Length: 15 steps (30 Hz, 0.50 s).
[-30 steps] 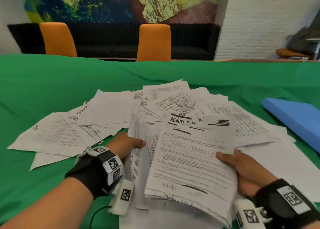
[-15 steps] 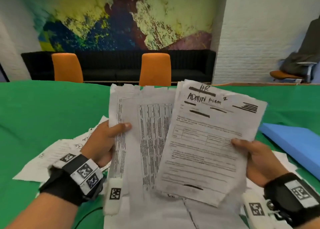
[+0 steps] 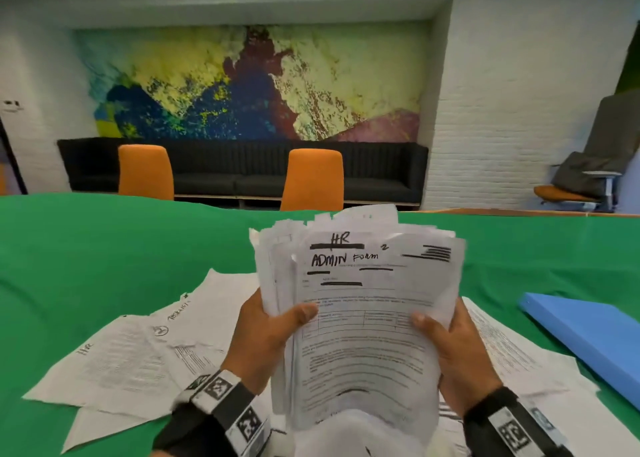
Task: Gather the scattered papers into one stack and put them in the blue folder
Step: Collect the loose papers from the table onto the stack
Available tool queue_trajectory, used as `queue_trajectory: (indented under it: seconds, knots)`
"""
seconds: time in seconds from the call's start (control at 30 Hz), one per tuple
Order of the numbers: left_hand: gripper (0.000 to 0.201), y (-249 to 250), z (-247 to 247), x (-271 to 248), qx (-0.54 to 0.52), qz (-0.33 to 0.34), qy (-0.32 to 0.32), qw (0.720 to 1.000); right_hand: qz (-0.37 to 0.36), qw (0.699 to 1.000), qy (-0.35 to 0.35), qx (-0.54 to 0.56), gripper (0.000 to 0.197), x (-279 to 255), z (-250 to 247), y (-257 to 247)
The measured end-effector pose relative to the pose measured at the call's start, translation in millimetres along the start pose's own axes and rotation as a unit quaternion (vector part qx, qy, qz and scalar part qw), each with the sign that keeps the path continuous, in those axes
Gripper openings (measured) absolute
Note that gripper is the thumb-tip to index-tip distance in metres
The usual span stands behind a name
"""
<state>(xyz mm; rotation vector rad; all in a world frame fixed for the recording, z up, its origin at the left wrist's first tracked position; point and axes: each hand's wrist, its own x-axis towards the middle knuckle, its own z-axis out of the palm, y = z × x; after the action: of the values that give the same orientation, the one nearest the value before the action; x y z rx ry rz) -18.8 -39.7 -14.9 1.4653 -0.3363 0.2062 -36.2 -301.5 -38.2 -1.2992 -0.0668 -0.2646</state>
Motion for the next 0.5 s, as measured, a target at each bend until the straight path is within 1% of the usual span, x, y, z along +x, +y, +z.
queue_trajectory:
  seconds: [0.03, 0.07, 0.17, 0.2, 0.23, 0.27, 0.3, 0.4, 0.5]
  knots:
    - [0.045, -1, -2, -1, -0.006, -0.003, 0.012, 1.0, -0.003, 1.0, 0.002, 0.008, 0.041, -3, -1, 2]
    - [0.049, -5, -6, -2, -0.005, -0.006, 0.029, 1.0, 0.001, 1.0, 0.0, 0.013, 0.042, -6, -2, 5]
    - [0.068, -24, -19, -4, 0.042, -0.016, 0.09, 0.995, 0.042, 0.999, -0.028, 0.002, 0.043, -14, -9, 19]
    - [0.07, -30, -21, -6, 0.047, -0.02, 0.104, 0.993, 0.055, 0.998, -0.039, -0.007, 0.047, -15, -10, 22]
    - [0.069, -35, -20, -9, 0.045, -0.018, 0.109, 0.993, 0.063, 0.997, -0.049, -0.015, 0.055, -16, -10, 24]
    - [0.065, -37, -16, -11, 0.045, -0.007, 0.102, 0.994, 0.065, 0.996, -0.055, -0.023, 0.063, -16, -9, 24]
    - [0.059, -38, -11, -12, 0.05, 0.006, 0.085, 0.995, 0.06, 0.996, -0.06, -0.031, 0.067, -15, -8, 23]
    - [0.044, -35, 3, -10, 0.063, 0.019, 0.025, 0.998, 0.027, 0.996, -0.072, -0.037, 0.054, -13, -3, 17]
    - [0.036, -36, 6, -8, 0.06, -0.005, -0.004, 0.998, 0.031, 0.995, -0.093, -0.035, 0.052, -16, -6, 17]
